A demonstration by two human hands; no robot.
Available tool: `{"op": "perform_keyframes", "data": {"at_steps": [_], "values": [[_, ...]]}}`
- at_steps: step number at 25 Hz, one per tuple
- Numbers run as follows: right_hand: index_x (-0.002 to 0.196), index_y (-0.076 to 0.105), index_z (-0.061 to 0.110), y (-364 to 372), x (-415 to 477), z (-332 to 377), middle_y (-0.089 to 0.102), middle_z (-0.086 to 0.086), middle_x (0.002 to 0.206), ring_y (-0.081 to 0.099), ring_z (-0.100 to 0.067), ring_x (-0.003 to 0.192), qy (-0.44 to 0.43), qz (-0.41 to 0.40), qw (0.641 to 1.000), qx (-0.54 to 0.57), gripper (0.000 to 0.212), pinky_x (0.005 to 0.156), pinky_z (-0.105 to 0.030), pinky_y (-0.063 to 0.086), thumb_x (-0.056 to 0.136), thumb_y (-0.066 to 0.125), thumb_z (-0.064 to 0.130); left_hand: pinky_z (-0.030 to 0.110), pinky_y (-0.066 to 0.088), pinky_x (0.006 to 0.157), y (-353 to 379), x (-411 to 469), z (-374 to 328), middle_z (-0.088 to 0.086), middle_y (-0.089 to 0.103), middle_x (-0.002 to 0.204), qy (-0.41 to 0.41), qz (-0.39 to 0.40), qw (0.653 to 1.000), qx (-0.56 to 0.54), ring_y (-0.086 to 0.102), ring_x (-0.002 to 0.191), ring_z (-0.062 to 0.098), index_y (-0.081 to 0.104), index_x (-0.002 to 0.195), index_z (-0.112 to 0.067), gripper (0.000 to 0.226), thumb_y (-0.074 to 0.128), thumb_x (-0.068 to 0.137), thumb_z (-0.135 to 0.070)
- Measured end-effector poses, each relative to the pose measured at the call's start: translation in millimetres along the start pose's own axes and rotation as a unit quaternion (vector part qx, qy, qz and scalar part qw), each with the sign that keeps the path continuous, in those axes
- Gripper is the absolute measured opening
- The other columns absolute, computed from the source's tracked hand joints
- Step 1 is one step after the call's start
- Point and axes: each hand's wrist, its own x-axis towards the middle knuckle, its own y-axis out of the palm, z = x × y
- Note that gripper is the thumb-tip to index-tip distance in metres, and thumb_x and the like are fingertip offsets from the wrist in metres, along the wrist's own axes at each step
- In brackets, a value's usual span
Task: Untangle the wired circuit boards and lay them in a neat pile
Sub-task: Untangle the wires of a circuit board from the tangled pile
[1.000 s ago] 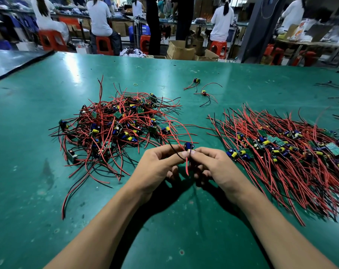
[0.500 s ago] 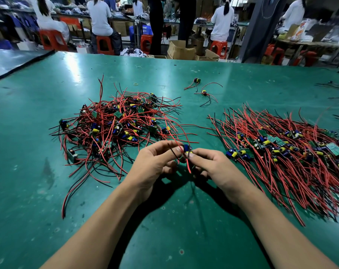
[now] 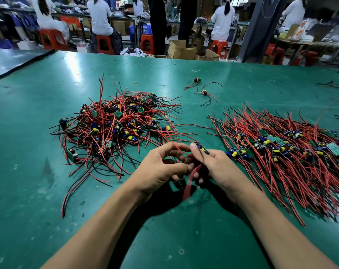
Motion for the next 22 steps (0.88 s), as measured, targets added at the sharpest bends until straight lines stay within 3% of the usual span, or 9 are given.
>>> {"op": "perform_keyframes", "data": {"at_steps": [4,7,11,13,16,19,22], "values": [[0.072,0.065,0.007,0,0,-3,0.057,-0.009,0.058,0.047,-0.02,0.047,0.005,0.007,1.0,-0.024,0.062,0.048,-0.026,0.038,0.077,0.054,0.067,0.024,0.04,0.057,0,0,0,0.005,0.061,0.086,-0.001,-0.008,0.999,-0.039,0.051,0.071,0.021,0.075,0.093,-0.023,0.022,0.073,0.077,-0.009],[0.084,0.065,-0.007,-1,1,-7,0.056,-0.011,0.064,0.05,-0.021,0.054,-0.003,0.009,0.999,-0.034,0.076,0.049,-0.027,0.039,0.075,0.058,0.069,0.018,0.037,0.052,4,0,1,-0.005,0.063,0.067,0.001,-0.046,0.998,-0.044,0.049,0.053,0.008,0.071,0.082,-0.018,0.01,0.067,0.089,-0.012],[0.109,0.071,0.021,-9,1,-5,0.063,0.001,0.083,0.057,-0.015,0.061,-0.064,0.002,0.997,-0.031,0.046,0.049,-0.029,0.049,0.073,0.07,0.05,0.015,0.04,0.041,5,3,0,-0.003,0.06,0.058,-0.011,-0.093,0.992,-0.088,0.046,0.04,0.005,0.063,0.076,-0.013,0.017,0.062,0.092,-0.008],[0.115,0.07,0.031,-12,1,-7,0.067,0.011,0.089,0.061,-0.009,0.071,-0.088,0.013,0.996,-0.031,0.045,0.054,-0.024,0.049,0.072,0.074,0.042,0.016,0.039,0.039,6,4,0,0.0,0.057,0.057,-0.015,-0.096,0.991,-0.097,0.046,0.04,0.008,0.062,0.073,-0.013,0.02,0.061,0.091,-0.005],[0.112,0.073,0.024,-13,3,-9,0.074,0.004,0.096,0.063,-0.007,0.079,-0.092,0.03,0.995,-0.016,0.041,0.059,-0.02,0.046,0.073,0.076,0.037,0.017,0.036,0.042,8,3,3,-0.001,0.057,0.058,-0.02,-0.083,0.993,-0.078,0.043,0.047,0.01,0.064,0.078,-0.013,0.018,0.059,0.092,-0.003],[0.113,0.073,0.02,-18,3,-7,0.068,-0.002,0.095,0.063,-0.01,0.08,-0.041,0.037,0.997,0.056,0.05,0.059,-0.024,0.045,0.066,0.081,0.037,0.019,0.041,0.045,7,1,5,0.0,0.059,0.069,0.012,-0.051,0.997,-0.05,0.046,0.052,0.012,0.061,0.086,-0.01,0.013,0.055,0.097,-0.007],[0.096,0.078,0.017,-18,1,-9,0.071,-0.008,0.089,0.065,-0.017,0.067,-0.02,0.045,0.997,0.065,0.03,0.049,-0.024,0.046,0.07,0.082,0.03,0.019,0.045,0.046,7,-1,5,0.002,0.061,0.077,0.044,-0.068,0.997,-0.017,0.053,0.054,0.013,0.06,0.091,-0.008,0.009,0.055,0.098,-0.011]]}}
